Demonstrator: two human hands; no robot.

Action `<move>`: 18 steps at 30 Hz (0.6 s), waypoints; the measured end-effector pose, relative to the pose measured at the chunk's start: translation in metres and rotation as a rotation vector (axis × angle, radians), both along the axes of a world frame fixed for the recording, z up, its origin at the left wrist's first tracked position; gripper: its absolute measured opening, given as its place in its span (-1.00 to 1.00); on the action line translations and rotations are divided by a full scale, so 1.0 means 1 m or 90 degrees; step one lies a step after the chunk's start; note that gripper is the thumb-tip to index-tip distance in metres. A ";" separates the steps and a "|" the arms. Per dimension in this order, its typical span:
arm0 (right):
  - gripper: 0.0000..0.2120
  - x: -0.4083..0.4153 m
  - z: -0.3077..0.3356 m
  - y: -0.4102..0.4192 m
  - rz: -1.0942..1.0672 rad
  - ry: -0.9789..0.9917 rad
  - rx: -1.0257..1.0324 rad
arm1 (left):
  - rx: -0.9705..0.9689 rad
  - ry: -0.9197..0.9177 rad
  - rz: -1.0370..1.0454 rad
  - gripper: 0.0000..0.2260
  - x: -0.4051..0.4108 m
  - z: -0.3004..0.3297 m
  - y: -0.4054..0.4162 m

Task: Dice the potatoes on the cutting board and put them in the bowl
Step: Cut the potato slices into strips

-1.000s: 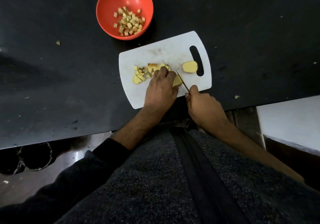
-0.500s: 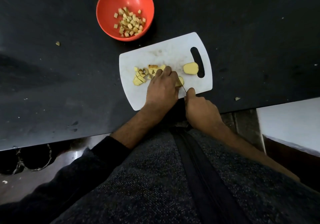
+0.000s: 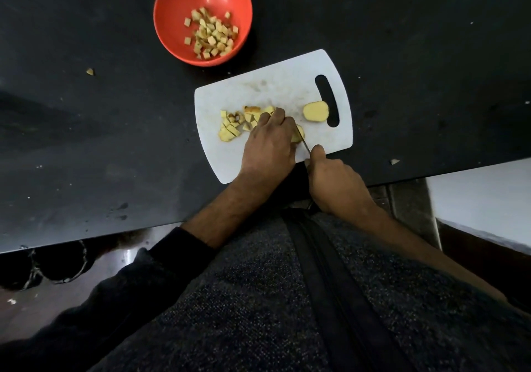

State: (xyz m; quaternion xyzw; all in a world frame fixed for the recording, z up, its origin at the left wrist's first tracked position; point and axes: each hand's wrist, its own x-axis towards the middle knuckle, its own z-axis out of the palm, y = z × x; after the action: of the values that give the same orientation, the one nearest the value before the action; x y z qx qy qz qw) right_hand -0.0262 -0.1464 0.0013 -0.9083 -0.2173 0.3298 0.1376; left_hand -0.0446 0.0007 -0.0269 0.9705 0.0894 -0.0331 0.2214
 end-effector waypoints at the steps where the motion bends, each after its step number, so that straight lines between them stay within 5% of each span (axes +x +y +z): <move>1: -0.91 0.000 -0.001 0.000 -0.005 0.006 0.006 | -0.003 -0.002 0.005 -0.83 0.000 0.000 0.000; 13: -0.83 -0.021 -0.003 -0.024 -0.051 0.110 -0.061 | -0.028 0.010 0.063 -0.74 -0.005 0.002 -0.003; 18: -0.80 -0.023 0.002 -0.029 -0.047 0.040 -0.010 | -0.024 0.038 0.070 -0.63 -0.010 0.004 -0.004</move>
State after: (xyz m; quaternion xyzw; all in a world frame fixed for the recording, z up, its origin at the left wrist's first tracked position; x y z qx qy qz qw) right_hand -0.0497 -0.1752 0.0037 -0.9061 -0.1764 0.3541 0.1497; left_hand -0.0545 -0.0036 -0.0233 0.9583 0.1488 -0.0514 0.2383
